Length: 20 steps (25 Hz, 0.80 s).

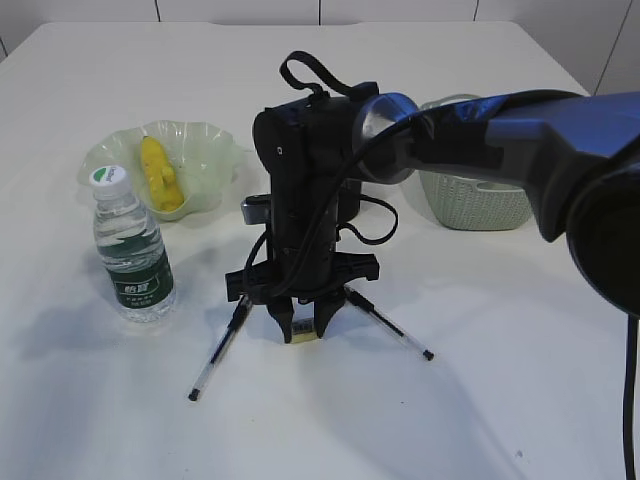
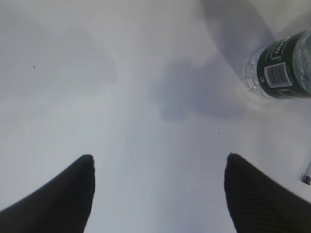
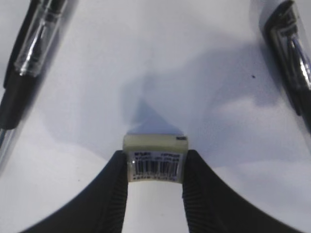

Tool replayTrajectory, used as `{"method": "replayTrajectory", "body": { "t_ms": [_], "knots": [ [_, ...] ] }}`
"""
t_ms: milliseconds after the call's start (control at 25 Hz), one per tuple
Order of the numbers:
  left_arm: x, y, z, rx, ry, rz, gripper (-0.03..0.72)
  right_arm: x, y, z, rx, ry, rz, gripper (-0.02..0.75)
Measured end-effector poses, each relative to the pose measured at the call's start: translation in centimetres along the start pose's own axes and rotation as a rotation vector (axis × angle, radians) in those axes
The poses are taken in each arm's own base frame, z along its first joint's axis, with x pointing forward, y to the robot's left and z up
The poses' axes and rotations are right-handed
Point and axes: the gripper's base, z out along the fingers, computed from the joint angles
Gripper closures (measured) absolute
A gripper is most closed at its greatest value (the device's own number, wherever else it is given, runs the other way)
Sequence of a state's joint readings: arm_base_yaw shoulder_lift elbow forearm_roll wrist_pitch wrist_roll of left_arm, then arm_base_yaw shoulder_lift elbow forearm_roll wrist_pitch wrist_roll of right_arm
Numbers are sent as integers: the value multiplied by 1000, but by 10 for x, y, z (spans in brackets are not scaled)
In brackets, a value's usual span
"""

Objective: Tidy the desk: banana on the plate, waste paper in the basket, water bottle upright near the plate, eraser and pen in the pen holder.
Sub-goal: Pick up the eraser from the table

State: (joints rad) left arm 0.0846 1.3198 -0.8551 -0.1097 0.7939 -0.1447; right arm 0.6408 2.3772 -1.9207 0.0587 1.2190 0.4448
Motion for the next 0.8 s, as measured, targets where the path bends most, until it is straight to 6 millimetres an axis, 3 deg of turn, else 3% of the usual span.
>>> {"method": "replayTrajectory", "body": {
  "t_ms": [400,800],
  "knots": [
    [0,0,0,0,0,0,97,-1,-3,-2,28,-16,-129,486],
    [0,0,0,0,2,0,97,-3,-16,-57,151,-181,-258,489]
  ]
}}
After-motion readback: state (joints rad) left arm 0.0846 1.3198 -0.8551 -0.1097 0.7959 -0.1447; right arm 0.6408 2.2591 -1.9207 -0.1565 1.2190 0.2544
